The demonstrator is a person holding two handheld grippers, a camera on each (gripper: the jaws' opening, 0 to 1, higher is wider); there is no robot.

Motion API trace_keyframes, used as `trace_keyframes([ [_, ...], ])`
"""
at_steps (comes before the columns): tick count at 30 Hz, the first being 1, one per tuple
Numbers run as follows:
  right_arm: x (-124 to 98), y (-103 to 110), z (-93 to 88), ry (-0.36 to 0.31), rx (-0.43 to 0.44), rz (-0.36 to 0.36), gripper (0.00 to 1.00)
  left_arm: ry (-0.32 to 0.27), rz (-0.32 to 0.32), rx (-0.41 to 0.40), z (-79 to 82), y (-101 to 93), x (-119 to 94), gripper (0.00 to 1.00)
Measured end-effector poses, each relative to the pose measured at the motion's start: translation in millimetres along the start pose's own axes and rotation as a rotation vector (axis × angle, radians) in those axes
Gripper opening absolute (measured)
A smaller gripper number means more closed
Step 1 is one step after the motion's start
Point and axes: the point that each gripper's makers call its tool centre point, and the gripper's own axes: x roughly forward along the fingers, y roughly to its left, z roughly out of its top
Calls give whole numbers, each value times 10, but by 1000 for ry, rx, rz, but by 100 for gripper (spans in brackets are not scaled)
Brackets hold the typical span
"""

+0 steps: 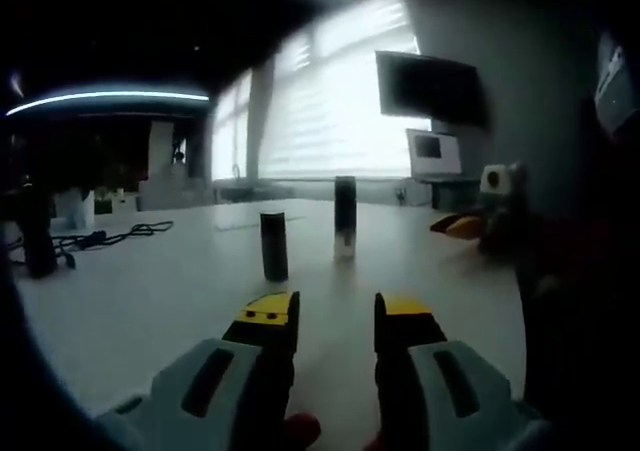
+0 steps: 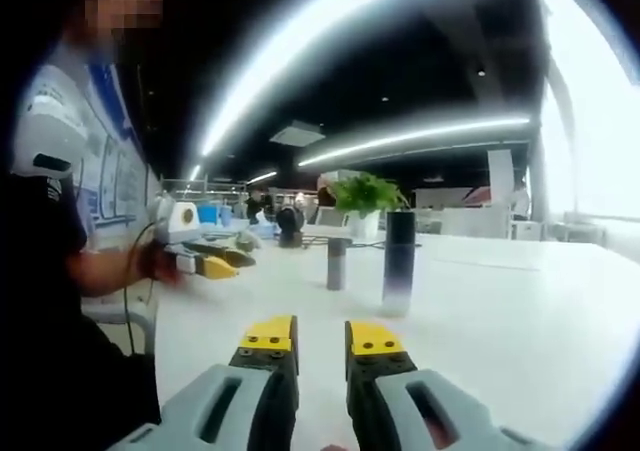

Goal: Pick up cosmetic bottle twist off cap place on table pick up cap screw tight cap place on table

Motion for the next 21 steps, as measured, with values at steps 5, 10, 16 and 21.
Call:
trace_keyframes([
  [5, -2, -19, 1, 0, 10, -8, 12, -9, 6, -14, 22, 24, 0, 21],
  [10, 0, -29, -1, 1, 16, -13, 13, -1, 1, 0, 26, -9, -5, 21],
  [16, 1, -30, -1, 2, 18, -15, 13, 26, 19, 24, 13, -13, 25, 21],
  [21, 0, -35, -3, 2, 18, -17, 13, 32, 11, 16, 29, -66, 80, 21],
])
